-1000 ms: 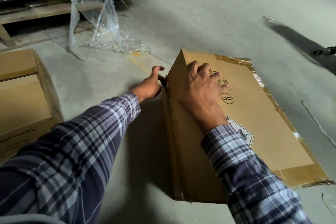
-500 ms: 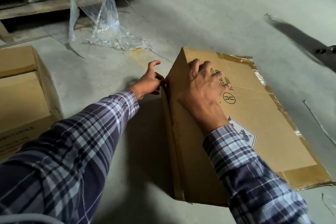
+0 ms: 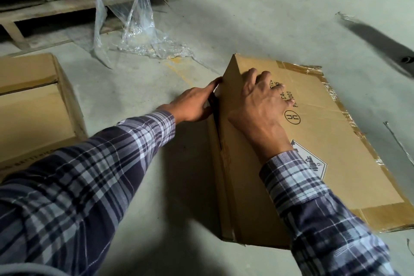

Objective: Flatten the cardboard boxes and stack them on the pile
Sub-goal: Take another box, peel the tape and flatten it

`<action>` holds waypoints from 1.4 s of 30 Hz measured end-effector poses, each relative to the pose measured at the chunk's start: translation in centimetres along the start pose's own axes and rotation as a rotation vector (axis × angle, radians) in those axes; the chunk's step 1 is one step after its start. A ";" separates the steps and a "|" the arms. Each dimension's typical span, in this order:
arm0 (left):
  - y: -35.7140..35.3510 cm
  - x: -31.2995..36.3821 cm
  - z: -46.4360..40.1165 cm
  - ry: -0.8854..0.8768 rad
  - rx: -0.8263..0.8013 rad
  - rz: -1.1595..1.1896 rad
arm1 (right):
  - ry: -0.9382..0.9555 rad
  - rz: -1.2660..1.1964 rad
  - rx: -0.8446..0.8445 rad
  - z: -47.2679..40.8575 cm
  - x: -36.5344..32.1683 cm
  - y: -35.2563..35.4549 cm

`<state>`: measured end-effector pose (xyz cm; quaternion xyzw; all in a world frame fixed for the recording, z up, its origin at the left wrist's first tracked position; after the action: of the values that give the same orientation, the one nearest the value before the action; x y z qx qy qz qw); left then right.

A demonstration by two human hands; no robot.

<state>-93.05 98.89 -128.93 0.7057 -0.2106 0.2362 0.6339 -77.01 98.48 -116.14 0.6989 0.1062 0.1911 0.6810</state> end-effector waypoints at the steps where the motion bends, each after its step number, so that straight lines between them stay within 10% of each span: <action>1: -0.1 -0.1 0.2 0.000 -0.016 -0.021 | -0.003 0.003 -0.001 0.1 0.0 0.1; 26: -1.4 5.3 9.1 -0.140 -0.123 -0.077 | -0.022 -0.003 -0.014 0.4 -0.3 0.4; 33: -6.4 5.8 18.2 0.024 -0.750 -0.234 | 0.001 0.017 -0.005 -0.3 -0.2 0.3; 39: -3.7 2.4 15.9 -0.006 -0.384 -0.175 | 0.003 0.019 0.018 -0.4 -0.3 0.6; 42: -4.9 1.6 14.4 0.293 -0.290 0.228 | -0.013 0.012 0.003 -0.3 -0.4 0.6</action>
<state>-87.92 85.15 -133.11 0.5369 -0.2264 0.3737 0.7217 -77.52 98.56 -115.54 0.7017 0.0978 0.1907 0.6795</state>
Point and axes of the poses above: each hand's wrist, its own z-axis away from the middle knuckle, its own y-axis out of the back of the hand, x = y × z, the point moved 6 cm from there along -z, towards the middle knuckle, and after that the axes turned 1 degree about -x, right-handed, at the moved point
